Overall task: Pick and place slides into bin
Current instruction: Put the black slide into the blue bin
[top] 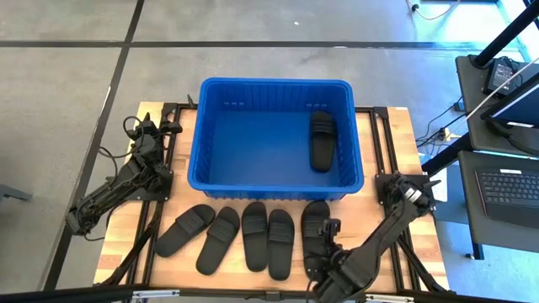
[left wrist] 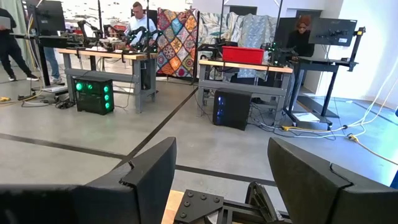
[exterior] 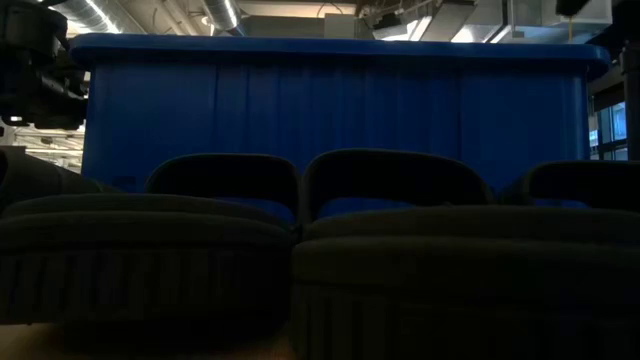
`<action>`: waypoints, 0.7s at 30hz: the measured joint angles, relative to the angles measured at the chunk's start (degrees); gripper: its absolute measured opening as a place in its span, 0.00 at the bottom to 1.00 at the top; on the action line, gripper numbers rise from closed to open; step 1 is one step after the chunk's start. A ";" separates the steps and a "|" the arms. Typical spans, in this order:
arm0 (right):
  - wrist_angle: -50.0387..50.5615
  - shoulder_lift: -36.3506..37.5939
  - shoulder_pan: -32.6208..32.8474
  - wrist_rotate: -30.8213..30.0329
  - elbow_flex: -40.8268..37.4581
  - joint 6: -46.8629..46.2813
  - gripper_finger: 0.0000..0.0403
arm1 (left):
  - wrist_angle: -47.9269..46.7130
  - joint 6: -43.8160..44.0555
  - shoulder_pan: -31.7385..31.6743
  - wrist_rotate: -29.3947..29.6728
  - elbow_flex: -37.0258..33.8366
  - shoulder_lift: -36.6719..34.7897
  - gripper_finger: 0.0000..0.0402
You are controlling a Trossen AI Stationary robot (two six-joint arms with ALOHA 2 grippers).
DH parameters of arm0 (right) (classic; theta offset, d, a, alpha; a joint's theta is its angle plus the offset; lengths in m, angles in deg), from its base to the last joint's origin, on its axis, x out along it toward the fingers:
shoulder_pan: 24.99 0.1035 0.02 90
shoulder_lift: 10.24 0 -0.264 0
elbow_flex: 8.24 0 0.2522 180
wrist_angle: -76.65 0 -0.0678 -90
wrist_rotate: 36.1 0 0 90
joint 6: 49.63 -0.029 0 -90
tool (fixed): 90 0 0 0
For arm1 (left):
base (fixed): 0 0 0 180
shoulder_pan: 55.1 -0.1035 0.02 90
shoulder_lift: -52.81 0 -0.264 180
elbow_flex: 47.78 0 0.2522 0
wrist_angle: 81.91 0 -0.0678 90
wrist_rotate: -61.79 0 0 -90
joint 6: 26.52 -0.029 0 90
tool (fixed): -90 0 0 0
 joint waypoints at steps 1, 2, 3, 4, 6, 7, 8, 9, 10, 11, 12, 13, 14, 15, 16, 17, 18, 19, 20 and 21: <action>0.28 -0.56 0.00 -0.02 0.00 0.00 0.76 | 0.00 0.00 -0.01 0.00 0.00 -0.01 0.62; 0.60 -1.06 0.00 0.00 0.00 -0.01 0.76 | 0.00 0.00 -0.01 0.00 0.00 -0.02 0.62; 0.73 -1.44 0.02 0.00 0.00 -0.02 0.76 | 0.00 0.00 -0.02 0.00 0.00 0.00 0.62; 0.73 -1.62 0.10 0.00 0.00 -0.02 0.76 | 0.00 0.00 -0.02 0.00 -0.02 0.00 0.62; 0.71 -1.70 0.31 -0.18 0.00 -0.08 0.76 | 0.00 0.00 -0.01 0.00 0.00 0.00 0.62; 0.71 -1.70 0.50 -0.74 0.00 -0.29 0.76 | 0.00 0.00 0.00 0.00 0.00 0.00 0.62; 0.70 -1.70 0.77 -1.47 -0.02 -1.09 0.76 | 0.00 0.00 -0.01 0.00 0.00 -0.02 0.62; 0.48 -1.69 1.04 -2.48 -0.32 -2.02 0.76 | 0.00 0.00 0.00 0.00 0.00 -0.01 0.62; 0.26 -1.67 1.32 -3.32 -0.87 -3.12 0.76 | 0.00 0.00 -0.02 0.00 0.00 -0.02 0.62; -0.07 -1.62 1.66 -3.92 -1.62 -3.86 0.76 | 0.00 0.00 -0.01 0.00 0.00 -0.01 0.62; -0.78 -1.58 1.98 -4.18 -2.60 -4.61 0.76 | 0.00 0.00 -0.02 0.00 0.00 -0.01 0.62; -1.83 -1.57 2.31 -4.26 -3.84 -5.15 0.76 | 0.00 0.00 -0.02 0.00 0.00 0.00 0.62; -2.73 -1.57 2.62 -4.29 -4.98 -5.87 0.76 | 0.00 0.00 -0.02 0.00 0.00 0.00 0.62; -3.84 -1.57 2.96 -4.29 -6.14 -6.10 0.76 | 0.00 0.00 -0.01 0.00 -0.01 0.00 0.62; -5.28 -1.57 3.31 -4.32 -7.24 -6.15 0.76 | 0.00 0.00 -0.01 0.00 -0.01 -0.01 0.62; -6.60 -1.57 3.62 -4.31 -8.22 -6.19 0.76 | 0.00 0.00 -0.01 0.00 0.00 0.00 0.62; -7.74 -1.57 3.84 -4.30 -9.11 -6.19 0.76 | 0.00 0.00 -0.01 0.00 0.00 -0.01 0.62; -8.64 -1.57 4.06 -4.30 -10.00 -6.19 0.76 | 0.00 0.00 -0.01 0.00 0.00 0.00 0.62; -9.41 -1.57 4.17 -4.26 -10.86 -6.19 0.76 | 0.00 0.00 -0.02 0.00 0.00 -0.02 0.62; -10.05 -1.57 4.23 -4.28 -11.72 -6.23 0.76 | 0.00 -0.02 -0.02 0.00 0.00 0.00 0.62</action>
